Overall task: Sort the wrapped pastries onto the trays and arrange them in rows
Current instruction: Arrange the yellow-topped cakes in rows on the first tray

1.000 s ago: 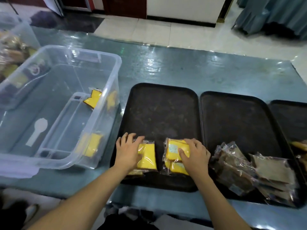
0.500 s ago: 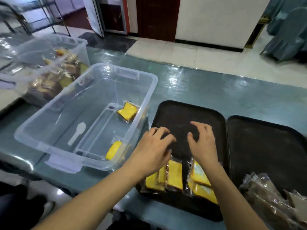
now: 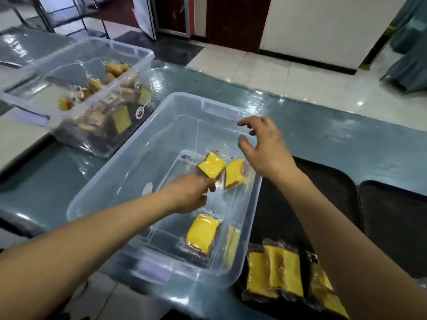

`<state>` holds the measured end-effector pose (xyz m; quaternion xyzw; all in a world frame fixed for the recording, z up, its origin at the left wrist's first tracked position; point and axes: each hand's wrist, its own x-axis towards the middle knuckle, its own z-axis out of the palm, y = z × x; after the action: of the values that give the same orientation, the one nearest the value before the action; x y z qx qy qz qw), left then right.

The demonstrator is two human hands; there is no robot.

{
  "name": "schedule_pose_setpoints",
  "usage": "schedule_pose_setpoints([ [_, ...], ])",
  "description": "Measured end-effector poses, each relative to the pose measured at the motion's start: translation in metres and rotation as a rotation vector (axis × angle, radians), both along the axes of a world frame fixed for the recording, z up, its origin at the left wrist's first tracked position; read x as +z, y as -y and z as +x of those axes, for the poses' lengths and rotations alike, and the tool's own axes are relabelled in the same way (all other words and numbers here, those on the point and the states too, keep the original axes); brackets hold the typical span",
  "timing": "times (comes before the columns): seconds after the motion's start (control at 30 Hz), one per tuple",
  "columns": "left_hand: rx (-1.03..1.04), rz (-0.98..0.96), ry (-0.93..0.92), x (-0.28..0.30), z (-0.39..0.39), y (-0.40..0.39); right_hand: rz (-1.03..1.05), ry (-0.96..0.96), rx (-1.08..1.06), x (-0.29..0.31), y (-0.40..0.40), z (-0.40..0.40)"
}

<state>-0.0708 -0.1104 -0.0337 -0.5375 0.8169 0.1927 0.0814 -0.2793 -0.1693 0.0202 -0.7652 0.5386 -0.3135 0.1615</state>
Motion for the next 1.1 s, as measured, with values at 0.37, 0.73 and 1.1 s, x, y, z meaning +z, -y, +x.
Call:
schedule_pose_setpoints([
  [0.37, -0.501, 0.207, 0.437, -0.100, -0.003, 0.025, 0.524, -0.788, 0.024, -0.095, 0.087, 0.116],
  [0.73, -0.494, 0.236, 0.323, -0.133, 0.003, 0.029, 0.678, -0.771, -0.261, -0.168, 0.102, 0.132],
  [1.1, -0.296, 0.334, 0.260, -0.130, 0.031, 0.058, 0.653, -1.051, -0.335, -0.123, 0.114, 0.101],
])
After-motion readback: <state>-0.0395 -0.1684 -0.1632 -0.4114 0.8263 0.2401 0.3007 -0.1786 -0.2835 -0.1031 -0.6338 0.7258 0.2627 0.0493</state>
